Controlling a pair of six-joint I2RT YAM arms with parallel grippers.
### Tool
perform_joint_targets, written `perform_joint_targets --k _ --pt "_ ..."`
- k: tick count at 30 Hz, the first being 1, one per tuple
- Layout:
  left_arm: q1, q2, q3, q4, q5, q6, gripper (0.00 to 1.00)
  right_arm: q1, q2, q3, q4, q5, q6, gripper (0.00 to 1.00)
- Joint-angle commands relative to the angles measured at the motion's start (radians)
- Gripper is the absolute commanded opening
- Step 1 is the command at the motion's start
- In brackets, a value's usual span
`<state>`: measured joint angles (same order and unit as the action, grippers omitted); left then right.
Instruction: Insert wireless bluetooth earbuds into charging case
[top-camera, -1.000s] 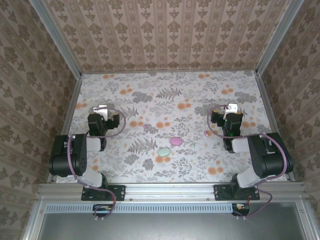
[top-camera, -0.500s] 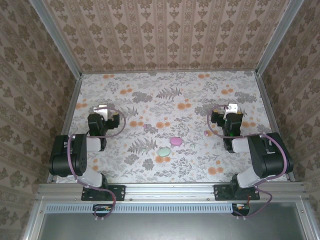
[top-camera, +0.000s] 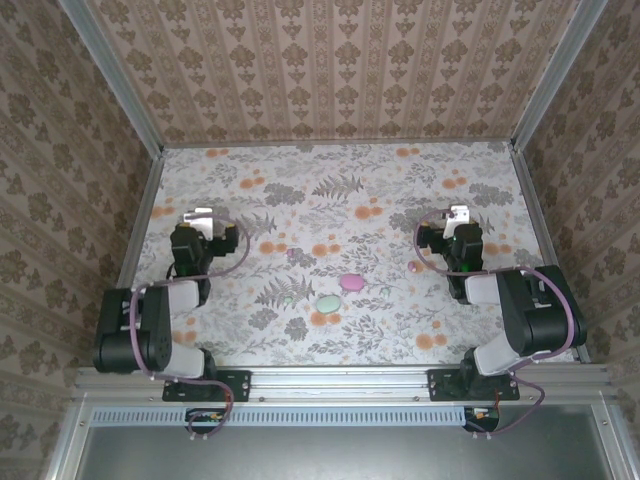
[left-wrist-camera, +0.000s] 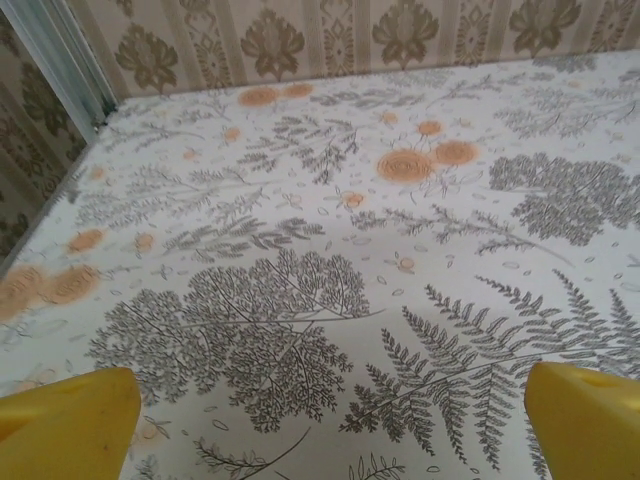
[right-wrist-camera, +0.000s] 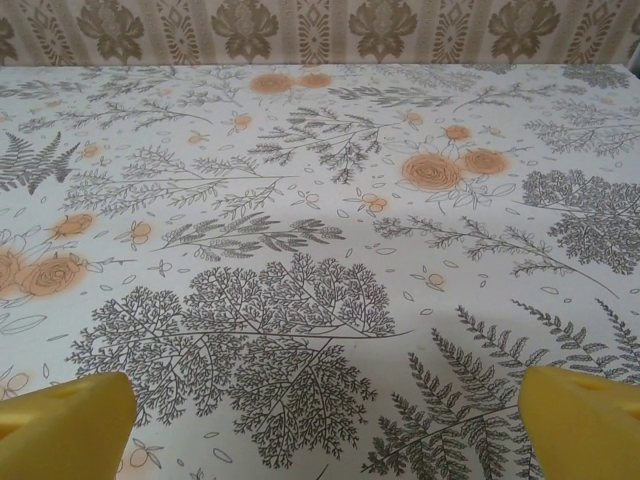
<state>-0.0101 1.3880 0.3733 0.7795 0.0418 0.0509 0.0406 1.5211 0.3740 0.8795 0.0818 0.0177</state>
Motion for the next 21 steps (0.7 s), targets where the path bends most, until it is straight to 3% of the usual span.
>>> perform_joint_targets --k 1,3,6,8,11,16,19,21 --pt "0.01 -0.118 0.003 -0.115 -0.003 -0.029 1.0 -0.001 -0.063 0.0 -0.024 -0.026 -0.018 1.0" --pt "0.01 -0.197 -0.004 -0.146 -0.02 -0.062 1.0 0.001 -0.12 0.072 -0.22 -0.028 -0.013 1.0" --pt "0.011 -0.275 0.035 -0.252 -0.036 -0.136 1.0 0.001 -0.19 0.297 -0.723 -0.064 0.015 1.0" --pt "0.012 -0.316 0.065 -0.315 -0.003 -0.18 1.0 0.0 -0.189 0.387 -0.872 -0.067 0.046 1.0" --pt "0.013 -0.371 0.065 -0.323 -0.012 -0.309 1.0 0.001 -0.25 0.371 -0.854 -0.215 0.025 1.0" --pt "0.012 -0.454 0.061 -0.39 0.013 -0.427 1.0 0.002 -0.377 0.242 -0.642 -0.513 -0.027 0.92" --pt "0.011 -0.481 0.055 -0.403 0.138 -0.428 1.0 0.014 -0.384 0.249 -0.664 -0.668 -0.109 0.9" --pt "0.001 -0.48 0.039 -0.381 0.216 -0.46 1.0 0.043 -0.352 0.282 -0.746 -0.749 -0.216 0.8"
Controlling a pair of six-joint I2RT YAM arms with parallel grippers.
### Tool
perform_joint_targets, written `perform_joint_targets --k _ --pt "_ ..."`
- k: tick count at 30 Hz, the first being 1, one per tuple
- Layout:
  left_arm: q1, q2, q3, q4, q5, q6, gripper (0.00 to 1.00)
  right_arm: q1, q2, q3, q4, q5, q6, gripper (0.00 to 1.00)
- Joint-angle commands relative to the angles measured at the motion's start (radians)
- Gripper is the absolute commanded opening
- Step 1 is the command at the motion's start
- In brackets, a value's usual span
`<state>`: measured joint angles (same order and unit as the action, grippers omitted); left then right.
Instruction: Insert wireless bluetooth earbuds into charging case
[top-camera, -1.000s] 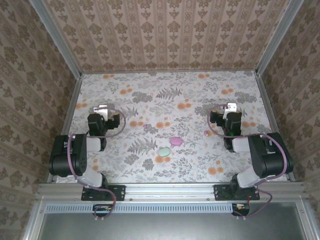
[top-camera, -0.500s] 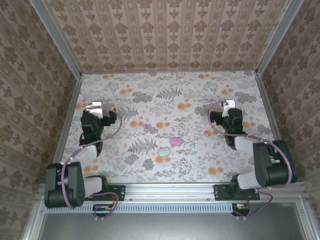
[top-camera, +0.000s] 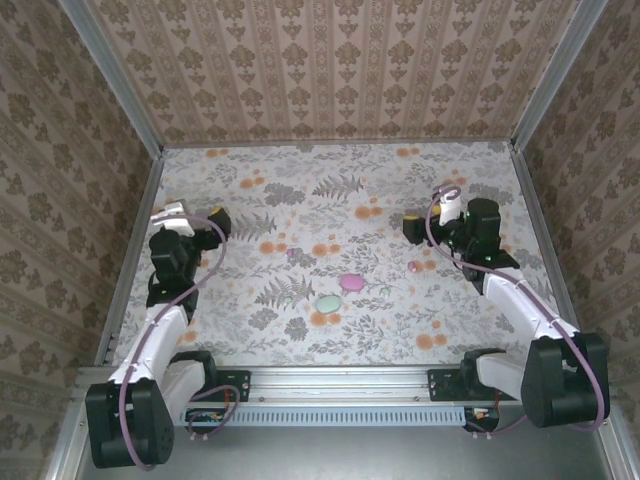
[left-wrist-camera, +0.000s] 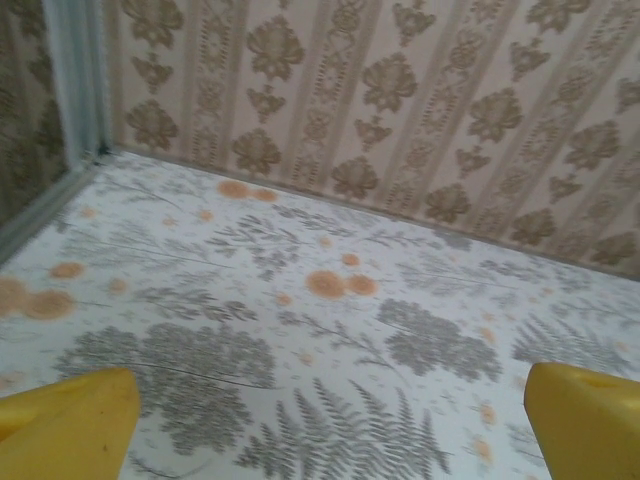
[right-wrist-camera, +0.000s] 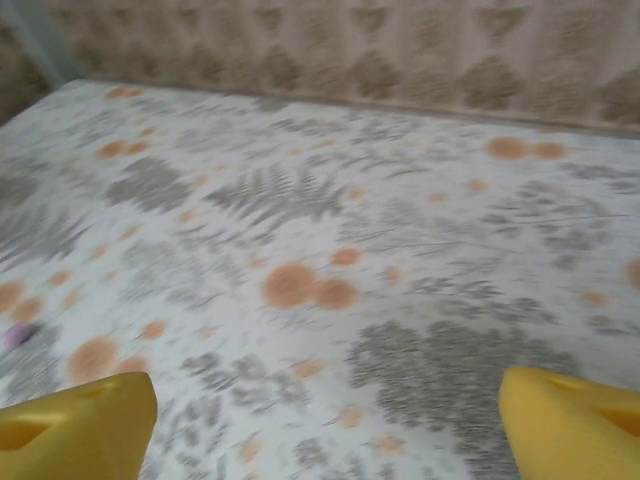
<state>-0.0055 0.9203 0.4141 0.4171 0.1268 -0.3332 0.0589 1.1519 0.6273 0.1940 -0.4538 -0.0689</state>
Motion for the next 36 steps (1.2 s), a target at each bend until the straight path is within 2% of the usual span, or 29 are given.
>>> perform_joint_targets --k 1,4,6,13,26,31,36 --pt "-0.017 -0.01 -0.01 -0.006 0.169 -0.083 1.0 0.055 0.039 0.058 -0.138 -0.23 -0.237 0.75" --pt "-0.074 -0.007 -0.019 -0.03 0.184 -0.078 1.0 0.173 0.115 0.132 -0.319 -0.161 -0.5 0.75" --pt "-0.11 -0.01 -0.032 -0.028 0.171 -0.068 1.0 0.237 0.165 0.166 -0.392 -0.119 -0.639 0.7" --pt "-0.187 -0.036 -0.058 -0.038 0.126 -0.031 1.0 0.384 0.278 0.216 -0.513 0.02 -0.852 0.67" --pt "-0.2 -0.111 -0.09 -0.087 0.044 0.065 1.0 0.517 0.391 0.237 -0.552 0.203 -0.825 0.71" --pt "-0.2 -0.129 -0.097 -0.09 0.029 0.073 1.0 0.532 0.461 0.293 -0.585 0.244 -0.783 0.71" --pt "-0.199 -0.135 -0.097 -0.101 0.015 0.08 1.0 0.544 0.526 0.366 -0.665 0.226 -0.775 0.72"
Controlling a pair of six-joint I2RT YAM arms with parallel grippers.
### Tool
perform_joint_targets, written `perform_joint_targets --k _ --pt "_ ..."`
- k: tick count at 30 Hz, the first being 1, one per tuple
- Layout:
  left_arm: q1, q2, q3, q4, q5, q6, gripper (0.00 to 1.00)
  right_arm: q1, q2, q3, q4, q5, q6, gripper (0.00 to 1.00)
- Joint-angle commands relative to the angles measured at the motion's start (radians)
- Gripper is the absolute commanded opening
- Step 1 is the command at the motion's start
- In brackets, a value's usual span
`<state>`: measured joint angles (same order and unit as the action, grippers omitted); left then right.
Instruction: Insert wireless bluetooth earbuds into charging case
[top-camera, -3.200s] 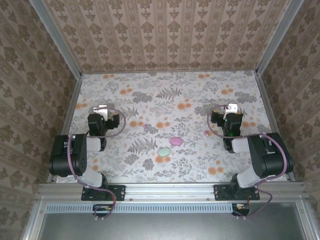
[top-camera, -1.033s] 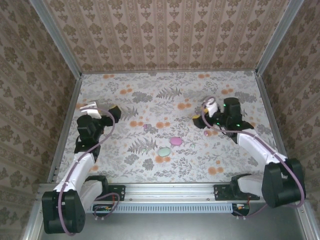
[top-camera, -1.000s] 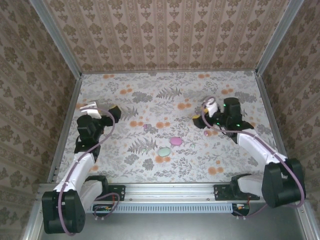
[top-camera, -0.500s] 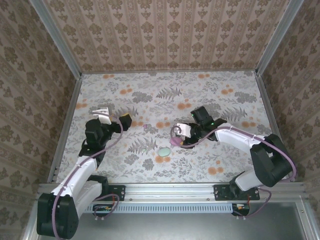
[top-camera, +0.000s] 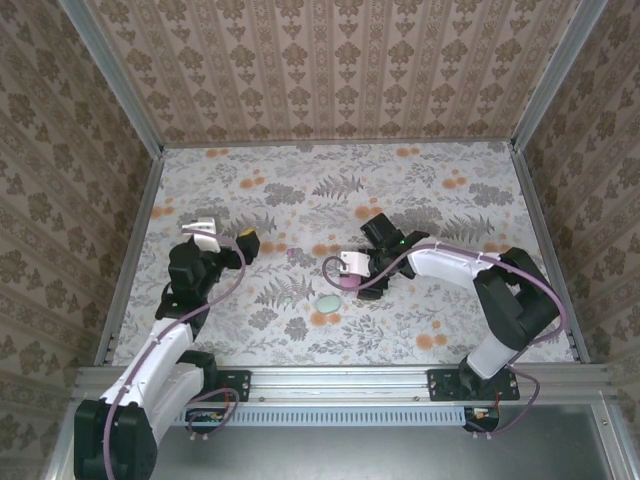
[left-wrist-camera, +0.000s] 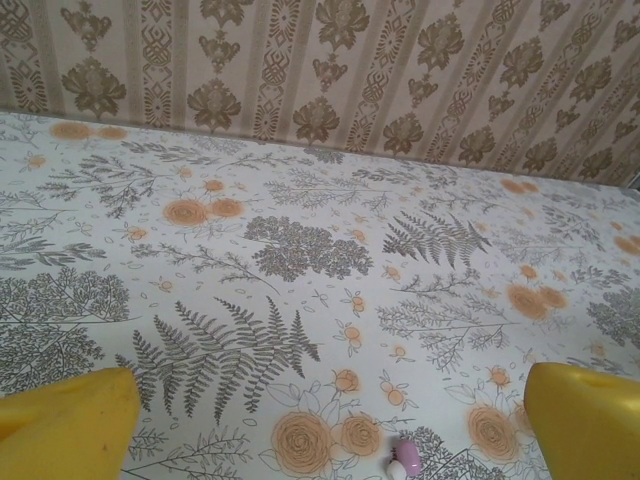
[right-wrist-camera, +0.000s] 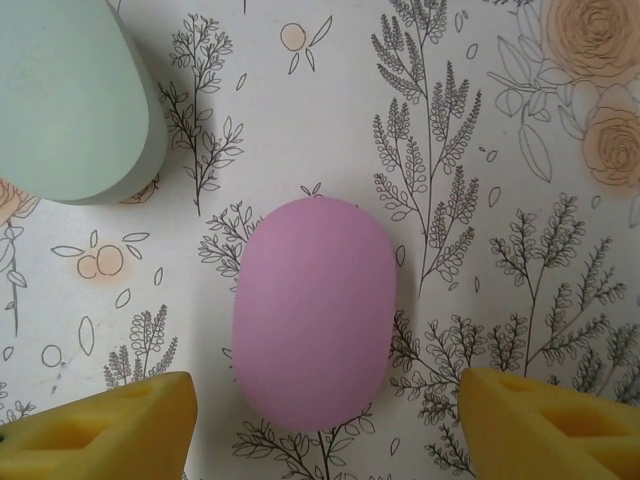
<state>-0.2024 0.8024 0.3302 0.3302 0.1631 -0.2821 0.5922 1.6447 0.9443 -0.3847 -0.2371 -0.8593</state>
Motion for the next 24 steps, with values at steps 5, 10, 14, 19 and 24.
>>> perform_joint_targets --k 5,10,14,19,24 --pt "-0.002 -0.019 -0.013 -0.014 -0.03 0.038 1.0 0.019 0.096 0.099 -0.118 0.008 0.031 0.7" --pt "0.0 -0.021 -0.007 -0.025 -0.037 0.047 1.0 0.02 0.124 0.109 -0.091 0.012 0.055 0.65" --pt "-0.002 -0.019 -0.005 -0.027 -0.045 0.049 1.0 0.019 0.14 0.107 -0.089 0.012 0.054 0.64" --pt "-0.002 -0.013 0.0 -0.025 -0.046 0.052 1.0 0.017 0.151 0.093 -0.083 0.035 0.052 0.61" --pt "-0.002 0.006 0.004 -0.021 -0.037 0.048 1.0 0.016 0.163 0.086 -0.073 0.048 0.061 0.55"
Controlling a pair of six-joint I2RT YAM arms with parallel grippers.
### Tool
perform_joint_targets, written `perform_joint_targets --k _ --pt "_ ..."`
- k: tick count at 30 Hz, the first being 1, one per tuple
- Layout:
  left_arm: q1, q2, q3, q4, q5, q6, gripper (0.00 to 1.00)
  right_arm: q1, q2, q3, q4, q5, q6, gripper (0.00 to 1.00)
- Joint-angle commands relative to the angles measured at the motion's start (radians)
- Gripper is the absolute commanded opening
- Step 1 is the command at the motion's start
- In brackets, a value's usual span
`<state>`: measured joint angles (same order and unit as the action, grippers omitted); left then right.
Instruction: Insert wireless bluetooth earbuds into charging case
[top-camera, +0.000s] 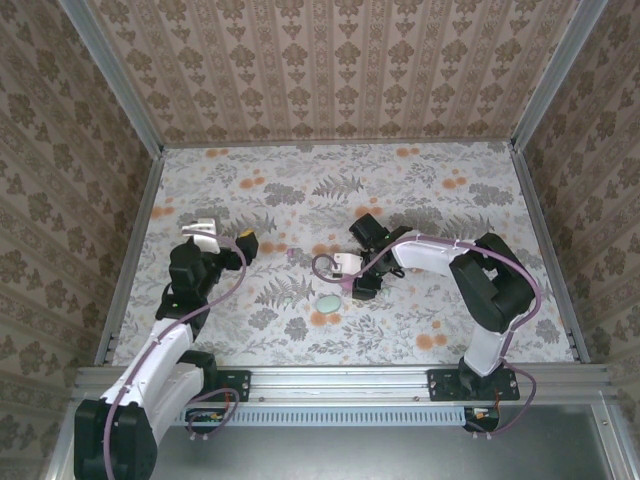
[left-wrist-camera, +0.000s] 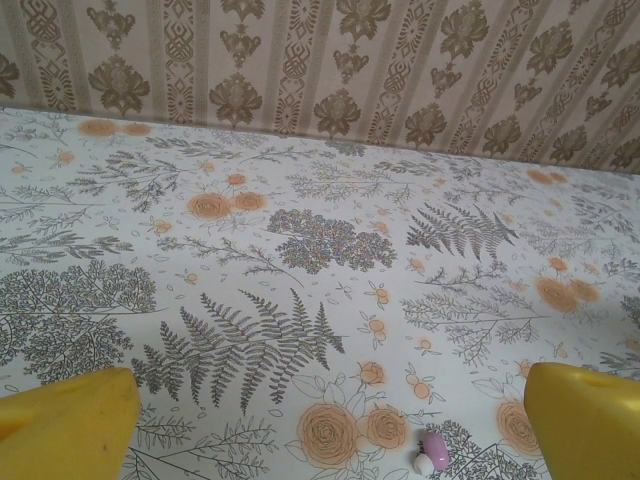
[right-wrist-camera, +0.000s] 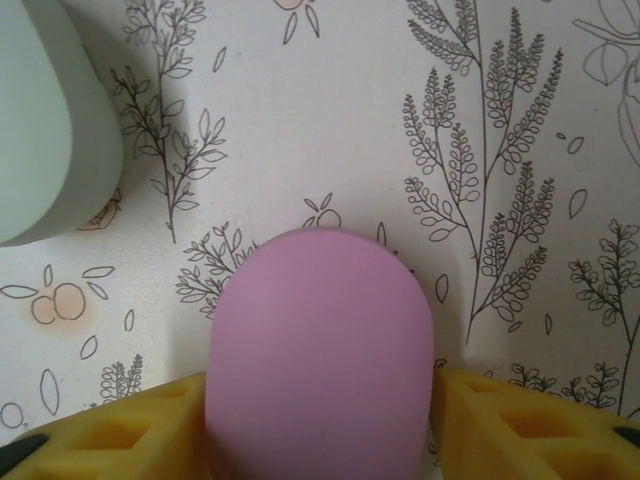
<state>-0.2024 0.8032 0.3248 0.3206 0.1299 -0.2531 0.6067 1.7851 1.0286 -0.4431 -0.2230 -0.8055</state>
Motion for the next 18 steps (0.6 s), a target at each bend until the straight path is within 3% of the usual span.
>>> perform_joint_targets --k 1,5,14,18 --pt "-0.001 0.007 0.01 -0.012 -0.001 0.019 1.0 0.001 0.026 0.003 -0.013 0.034 0.011 0.55" --pt "0.0 0.01 0.013 -0.012 -0.002 0.016 1.0 0.001 0.031 -0.002 -0.005 0.036 0.021 0.54" --pt "-0.002 0.007 0.015 -0.02 0.007 0.009 1.0 -0.002 -0.015 -0.033 0.047 0.029 0.048 0.41" --pt "-0.002 0.019 0.073 -0.099 0.071 -0.005 1.0 -0.008 -0.087 -0.057 0.086 -0.036 0.062 0.36"
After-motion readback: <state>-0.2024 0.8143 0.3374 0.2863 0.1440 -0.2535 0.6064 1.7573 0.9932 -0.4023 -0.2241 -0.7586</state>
